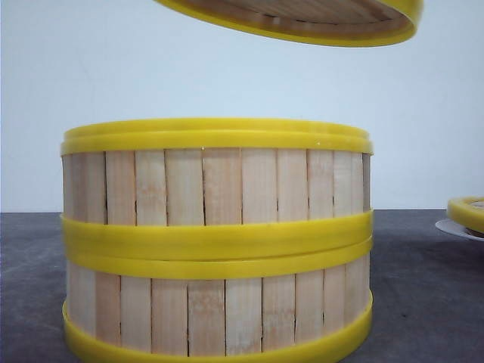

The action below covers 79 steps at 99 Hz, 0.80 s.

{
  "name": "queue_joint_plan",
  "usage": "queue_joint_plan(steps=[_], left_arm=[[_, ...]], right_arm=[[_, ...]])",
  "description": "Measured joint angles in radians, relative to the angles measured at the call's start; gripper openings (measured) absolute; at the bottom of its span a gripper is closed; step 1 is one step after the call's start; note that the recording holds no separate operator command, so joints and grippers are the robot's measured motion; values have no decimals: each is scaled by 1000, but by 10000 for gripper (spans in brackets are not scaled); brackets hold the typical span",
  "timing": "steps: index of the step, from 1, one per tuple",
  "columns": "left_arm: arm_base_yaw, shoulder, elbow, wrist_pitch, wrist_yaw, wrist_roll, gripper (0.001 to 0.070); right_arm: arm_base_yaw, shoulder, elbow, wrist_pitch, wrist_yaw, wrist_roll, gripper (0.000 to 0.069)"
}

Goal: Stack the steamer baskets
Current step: 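Grasp the basket rim with the right gripper and lift it over the stack, then lower the basket onto the stack top and open the right gripper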

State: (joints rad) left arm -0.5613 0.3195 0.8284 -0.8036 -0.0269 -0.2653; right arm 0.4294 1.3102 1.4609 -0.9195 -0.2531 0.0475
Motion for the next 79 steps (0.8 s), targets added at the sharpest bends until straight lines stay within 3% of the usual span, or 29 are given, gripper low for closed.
queue_joint_plan(steps=[34, 79], left_arm=[[0, 0, 0, 0, 0, 10, 359], [0, 0, 0, -2, 0, 10, 359]], right_arm=[[133, 93, -69, 17, 42, -16, 22], [157, 222, -69, 47, 80, -18, 22]])
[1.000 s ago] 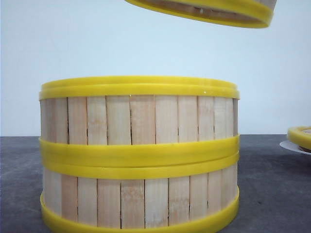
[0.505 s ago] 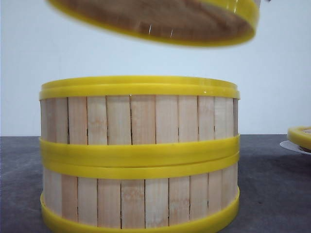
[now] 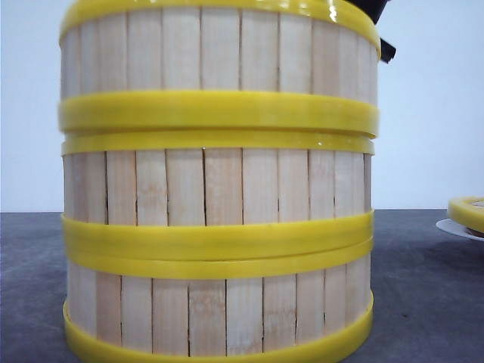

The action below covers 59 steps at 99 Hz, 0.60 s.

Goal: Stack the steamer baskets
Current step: 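Lower the basket onto the stack top and open the right gripper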

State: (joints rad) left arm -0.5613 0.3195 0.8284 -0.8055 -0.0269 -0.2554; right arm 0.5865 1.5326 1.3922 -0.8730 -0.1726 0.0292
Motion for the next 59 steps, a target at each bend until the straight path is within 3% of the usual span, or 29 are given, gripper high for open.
queue_joint_plan(steps=[51, 59], left_arm=[[0, 0, 0, -3, 0, 1, 359], [0, 0, 0, -3, 0, 1, 359]], right_arm=[[8, 23, 0, 17, 18, 1, 23], [8, 24, 0, 20, 15, 1, 71]])
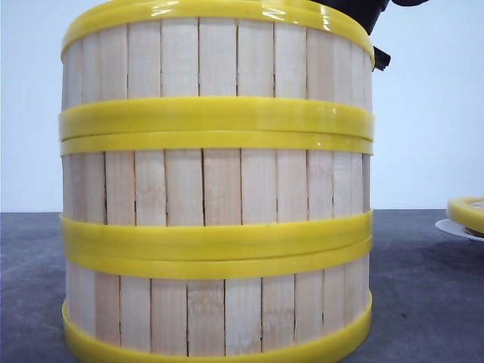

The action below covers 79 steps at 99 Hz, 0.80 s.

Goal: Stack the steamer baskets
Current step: 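Lower the basket onto the stack top and open the right gripper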

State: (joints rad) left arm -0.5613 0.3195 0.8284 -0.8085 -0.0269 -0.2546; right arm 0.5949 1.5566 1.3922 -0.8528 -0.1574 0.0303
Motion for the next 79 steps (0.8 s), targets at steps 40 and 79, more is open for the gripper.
queue_joint_plan(steps=[40, 79], left_arm=[[0, 0, 0, 0, 0, 0, 359], [0, 0, 0, -1, 0, 0, 359]], right_arm=[[-34, -149, 0, 76, 58, 4, 309], [-171, -486, 3, -60, 291, 27, 310]])
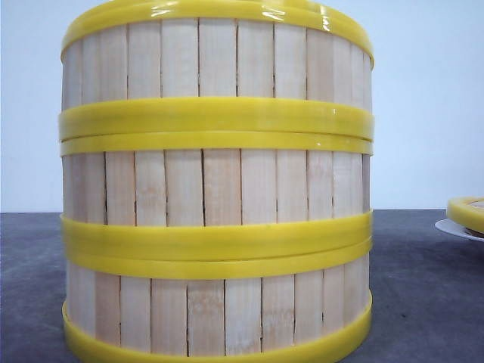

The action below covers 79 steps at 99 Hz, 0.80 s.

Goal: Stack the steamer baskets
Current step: 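Lower the basket onto the stack top and open the right gripper, then move the right gripper to the woven lid's yellow center hub and grasp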

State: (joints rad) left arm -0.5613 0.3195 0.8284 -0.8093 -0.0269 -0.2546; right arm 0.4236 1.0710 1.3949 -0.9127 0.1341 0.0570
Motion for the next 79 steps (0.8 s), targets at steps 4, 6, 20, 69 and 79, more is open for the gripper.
queue_joint_plan(steps=[4, 6, 20, 69, 79], left_arm=[[0, 0, 0, 0, 0, 0, 359], [0, 0, 0, 0, 0, 0, 359], [0, 0, 0, 0, 0, 0, 359], [0, 0, 0, -6, 0, 26, 359], [0, 0, 0, -20, 0, 31, 359]], right_arm=[[-31, -7, 2, -29, 0, 0, 310], [-50, -9, 2, -42, 0, 0, 310], [-195, 13, -10, -85, -35, 0, 310], [-433, 75, -309, 19, -115, 50, 310], [-468, 106, -329, 39, -115, 61, 310]])
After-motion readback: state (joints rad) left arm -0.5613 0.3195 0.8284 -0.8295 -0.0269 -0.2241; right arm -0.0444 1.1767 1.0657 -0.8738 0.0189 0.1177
